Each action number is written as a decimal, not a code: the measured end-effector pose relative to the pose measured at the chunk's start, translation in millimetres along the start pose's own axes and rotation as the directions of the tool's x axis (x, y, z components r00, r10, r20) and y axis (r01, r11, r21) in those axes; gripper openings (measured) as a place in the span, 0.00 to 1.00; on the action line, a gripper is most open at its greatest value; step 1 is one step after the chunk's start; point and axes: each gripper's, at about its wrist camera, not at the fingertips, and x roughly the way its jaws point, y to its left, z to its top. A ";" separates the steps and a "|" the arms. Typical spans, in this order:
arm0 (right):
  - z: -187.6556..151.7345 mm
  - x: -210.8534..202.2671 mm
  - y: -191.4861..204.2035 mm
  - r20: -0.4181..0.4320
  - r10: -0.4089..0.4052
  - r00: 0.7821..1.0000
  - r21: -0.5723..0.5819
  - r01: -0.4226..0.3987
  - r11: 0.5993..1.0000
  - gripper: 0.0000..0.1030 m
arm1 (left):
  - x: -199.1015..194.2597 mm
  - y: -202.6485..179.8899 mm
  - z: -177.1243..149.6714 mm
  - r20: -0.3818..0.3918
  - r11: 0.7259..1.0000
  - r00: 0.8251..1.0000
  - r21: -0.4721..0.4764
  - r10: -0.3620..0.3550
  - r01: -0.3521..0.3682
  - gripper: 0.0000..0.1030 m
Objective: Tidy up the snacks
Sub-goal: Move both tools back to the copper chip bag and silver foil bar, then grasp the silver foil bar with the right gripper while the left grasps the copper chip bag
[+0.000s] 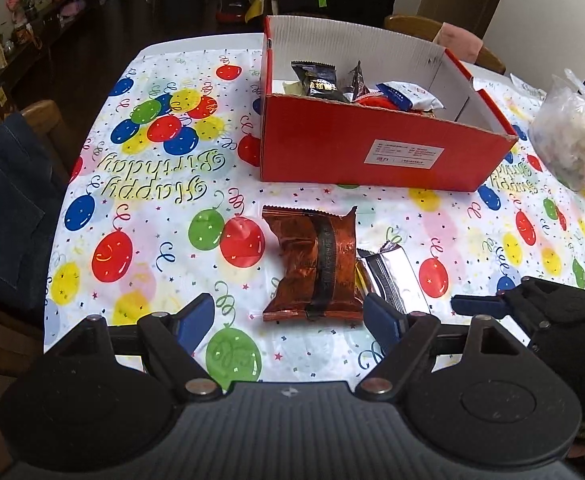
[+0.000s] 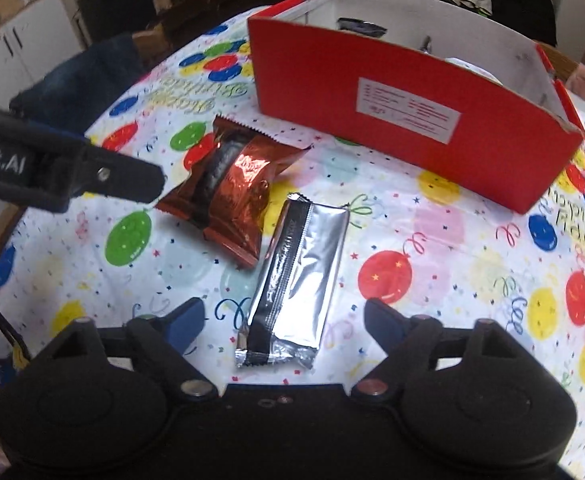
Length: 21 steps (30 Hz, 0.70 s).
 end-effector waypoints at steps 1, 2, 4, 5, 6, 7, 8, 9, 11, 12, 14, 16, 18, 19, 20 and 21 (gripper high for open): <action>1.2 1.9 2.1 -0.005 -0.005 1.000 -0.017 0.004 1.000 0.76 | 1.7 -1.5 1.3 -0.003 1.000 1.000 0.005 0.002 -0.002 0.79; 1.8 3.7 3.6 -0.010 -0.008 1.000 -0.031 0.008 1.000 0.74 | 3.7 -3.4 3.0 -0.005 1.000 1.000 0.012 0.003 -0.003 0.79; 2.7 6.9 6.8 -0.021 -0.021 1.000 -0.056 0.020 0.998 0.70 | 8.1 -8.1 6.5 -0.013 1.000 1.000 0.028 0.009 -0.009 0.79; 3.0 8.2 7.9 -0.025 -0.026 0.999 -0.066 0.024 0.998 0.67 | 10.6 -10.8 8.4 -0.020 0.999 1.000 0.040 0.007 -0.006 0.79; 3.3 9.1 8.5 -0.030 -0.028 0.999 -0.073 0.026 0.997 0.64 | 13.6 -13.8 10.4 -0.030 0.999 1.000 0.054 0.002 0.000 0.79; 3.7 10.0 8.6 -0.034 -0.030 0.999 -0.076 0.027 0.997 0.62 | 16.8 -17.0 12.5 -0.041 0.998 0.999 0.068 0.000 0.003 0.79; 3.9 10.8 8.4 -0.039 -0.034 0.999 -0.078 0.031 0.996 0.57 | 20.3 -19.8 14.5 -0.054 0.997 0.999 0.083 -0.003 0.008 0.79; 4.2 11.5 7.8 -0.042 -0.039 0.998 -0.078 0.035 0.996 0.54 | 24.3 -22.5 16.6 -0.073 0.995 0.997 0.096 -0.012 0.019 0.79; 5.3 12.6 4.6 -0.046 -0.037 0.998 -0.066 0.034 0.997 0.53 | 30.5 -27.0 20.5 -0.095 0.994 0.995 0.110 -0.015 0.025 0.79; 5.2 12.6 2.2 -0.047 -0.035 0.998 -0.055 0.032 0.998 0.50 | 33.6 -29.3 22.1 -0.102 0.993 0.995 0.117 -0.013 0.025 0.79; 5.2 12.5 -2.3 -0.048 -0.034 0.998 -0.039 0.032 0.999 0.43 | 40.3 -32.6 26.4 -0.121 0.992 0.993 0.124 -0.011 0.026 0.79; 4.4 12.2 -7.1 -0.052 -0.036 0.998 -0.023 0.035 0.999 0.41 | 45.5 -35.0 30.6 -0.137 0.992 0.991 0.125 -0.009 0.026 0.79; 3.3 10.8 -12.3 -0.051 -0.035 0.998 -0.009 0.035 0.999 0.40 | 50.1 -37.7 34.5 -0.147 0.991 0.989 0.128 -0.008 0.027 0.79; 2.9 10.3 -14.5 -0.051 -0.037 0.998 -0.003 0.037 0.999 0.40 | 52.1 -38.7 36.3 -0.147 0.991 0.989 0.128 -0.003 0.022 0.79; 2.3 9.6 -16.8 -0.050 -0.041 0.998 0.005 0.041 0.999 0.40 | 54.2 -39.3 38.1 -0.149 0.992 0.989 0.125 -0.002 0.021 0.79; 1.5 8.0 -19.8 -0.047 -0.043 0.998 0.016 0.044 0.999 0.40 | 56.6 -39.2 39.8 -0.152 0.993 0.988 0.119 0.000 0.018 0.79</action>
